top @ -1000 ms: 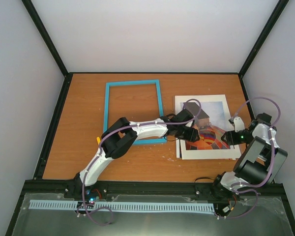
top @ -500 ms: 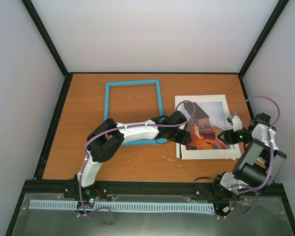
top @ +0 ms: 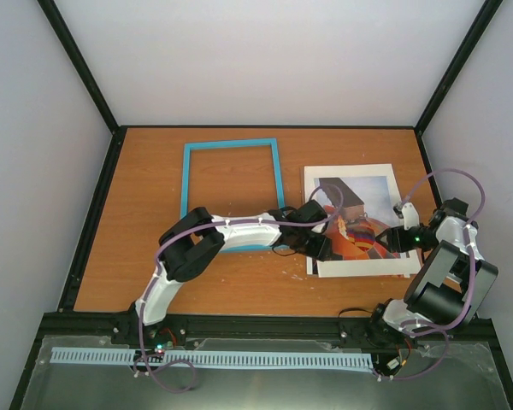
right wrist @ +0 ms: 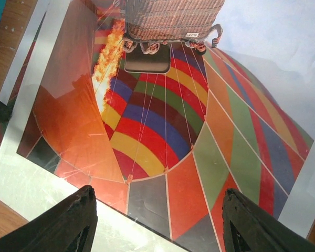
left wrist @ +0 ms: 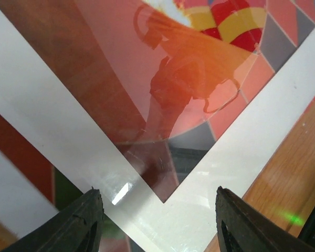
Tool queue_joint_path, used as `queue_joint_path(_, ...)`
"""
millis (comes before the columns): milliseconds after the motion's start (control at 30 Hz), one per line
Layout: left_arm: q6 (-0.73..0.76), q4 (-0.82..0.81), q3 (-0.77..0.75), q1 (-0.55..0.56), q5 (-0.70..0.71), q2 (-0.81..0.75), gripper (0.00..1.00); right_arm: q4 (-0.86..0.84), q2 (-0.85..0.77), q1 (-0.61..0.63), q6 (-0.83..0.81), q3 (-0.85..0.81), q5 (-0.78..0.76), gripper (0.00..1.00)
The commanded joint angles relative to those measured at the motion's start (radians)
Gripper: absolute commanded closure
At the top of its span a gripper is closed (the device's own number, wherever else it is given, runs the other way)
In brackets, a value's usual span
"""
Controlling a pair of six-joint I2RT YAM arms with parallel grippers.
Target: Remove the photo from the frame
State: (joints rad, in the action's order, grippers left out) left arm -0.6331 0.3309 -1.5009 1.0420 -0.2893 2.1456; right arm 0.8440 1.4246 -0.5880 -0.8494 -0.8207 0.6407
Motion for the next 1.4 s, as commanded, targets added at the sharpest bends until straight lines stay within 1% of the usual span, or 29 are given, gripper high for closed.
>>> queue_joint_path(0, 0.025, -0.002, -0.062, 0.013, -0.037, 0.076, 0.41, -0.006, -0.007, 0.005, -0.001, 0.006, 0.014, 0.36)
queue_joint_path(400, 0.043, 0.01, -0.25, 0.018, -0.088, 0.227, 0.41, 0.008, -0.009, 0.004, -0.002, -0.023, -0.003, 0.35)
queue_joint_path(500, 0.052, 0.028, -0.275, 0.019, -0.068, 0.227, 0.42, 0.004, -0.007, 0.005, -0.004, -0.022, -0.003, 0.35)
queue_joint_path(567, 0.062, 0.031, -0.27, 0.018, -0.032, 0.194, 0.42, 0.001, -0.005, 0.006, -0.004, -0.023, -0.002, 0.36)
queue_joint_path(700, 0.08, 0.016, -0.194, 0.018, 0.073, 0.069, 0.41, 0.012, -0.001, 0.041, -0.008, -0.026, -0.003, 0.38)
queue_joint_path(833, 0.05, -0.007, -0.059, 0.015, 0.182, -0.087, 0.41, 0.011, -0.006, 0.12, -0.004, -0.026, -0.008, 0.41)
queue_joint_path(967, 0.003, -0.022, 0.084, 0.011, 0.212, -0.192, 0.42, -0.039, -0.012, 0.204, 0.034, -0.008, -0.04, 0.44)
queue_joint_path(1033, -0.014, -0.033, 0.142, 0.009, 0.211, -0.228, 0.42, -0.088, -0.009, 0.253, 0.067, 0.011, -0.094, 0.47)
queue_joint_path(1133, -0.033, -0.052, 0.197, 0.007, 0.207, -0.252, 0.43, -0.155, 0.008, 0.308, 0.109, 0.035, -0.184, 0.49)
queue_joint_path(1233, -0.044, -0.072, 0.218, -0.003, 0.192, -0.249, 0.43, -0.179, 0.042, 0.328, 0.124, 0.039, -0.232, 0.5)
queue_joint_path(1367, -0.05, -0.118, 0.214, -0.038, 0.158, -0.229, 0.43, -0.206, 0.094, 0.332, 0.114, 0.055, -0.242, 0.51)
